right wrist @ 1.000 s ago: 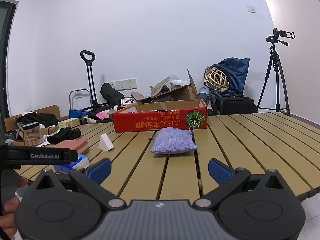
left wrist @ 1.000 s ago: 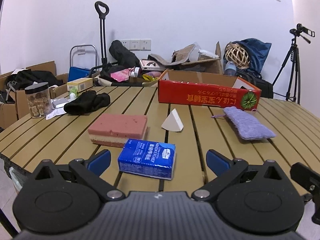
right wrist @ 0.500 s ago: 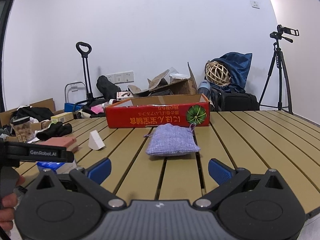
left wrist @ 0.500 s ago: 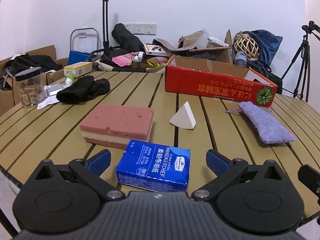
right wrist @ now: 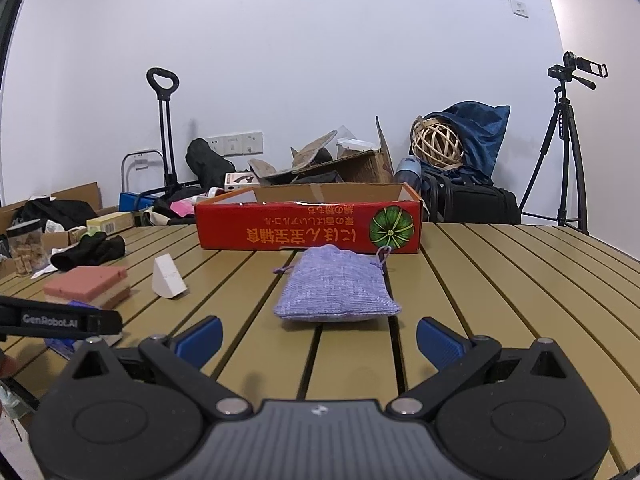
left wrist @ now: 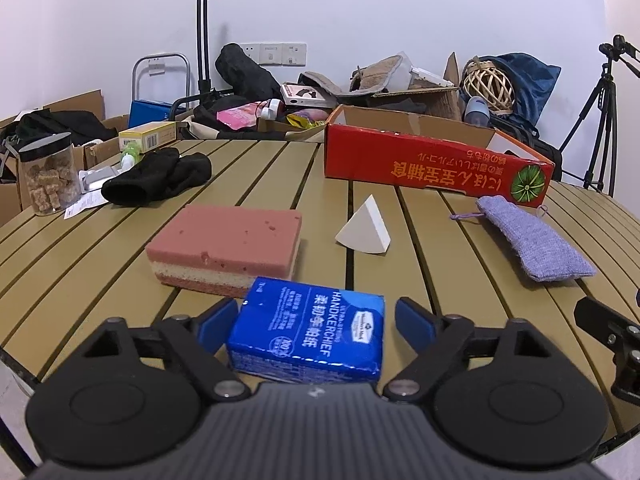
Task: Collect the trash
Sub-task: 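Grasp the blue tissue pack with the left gripper while the right gripper approaches the lavender sachet, then close the right gripper on the lavender sachet bag while the left gripper holds the blue pack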
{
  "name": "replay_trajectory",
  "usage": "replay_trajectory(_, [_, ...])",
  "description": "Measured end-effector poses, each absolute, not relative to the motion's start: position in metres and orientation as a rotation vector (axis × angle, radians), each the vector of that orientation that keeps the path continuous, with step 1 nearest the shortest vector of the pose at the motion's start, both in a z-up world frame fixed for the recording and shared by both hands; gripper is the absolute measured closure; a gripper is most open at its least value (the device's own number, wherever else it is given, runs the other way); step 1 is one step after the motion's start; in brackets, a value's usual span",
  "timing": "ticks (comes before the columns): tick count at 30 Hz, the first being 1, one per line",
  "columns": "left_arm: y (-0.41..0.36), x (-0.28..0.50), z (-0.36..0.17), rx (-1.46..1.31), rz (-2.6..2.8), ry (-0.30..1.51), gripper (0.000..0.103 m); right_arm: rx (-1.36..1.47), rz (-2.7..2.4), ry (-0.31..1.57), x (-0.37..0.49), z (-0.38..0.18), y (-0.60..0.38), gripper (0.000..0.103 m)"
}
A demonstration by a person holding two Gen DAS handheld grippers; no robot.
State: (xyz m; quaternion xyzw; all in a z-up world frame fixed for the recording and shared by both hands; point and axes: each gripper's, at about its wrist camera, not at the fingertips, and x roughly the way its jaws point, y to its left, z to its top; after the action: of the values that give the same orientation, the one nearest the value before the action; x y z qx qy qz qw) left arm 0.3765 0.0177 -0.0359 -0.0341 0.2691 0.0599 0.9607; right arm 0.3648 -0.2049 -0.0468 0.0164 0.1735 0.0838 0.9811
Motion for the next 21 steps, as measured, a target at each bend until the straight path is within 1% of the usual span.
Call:
replay_trajectory(1, [0.018,0.376,-0.036,-0.072,0.117,0.546,0.023,0.032,0.167,0.35,0.366,-0.047,-0.205,0.0])
replay_trajectory(7, [0.02,0.373,-0.035,-0.083,0.113,0.535,0.026,0.03,0.161,0.354,0.369,-0.048,-0.206,0.0])
replay_trajectory(21, [0.022,0.36,-0.012,-0.099,0.122,0.417,0.026,0.022,0.17,0.394,0.385,-0.043,-0.204,0.0])
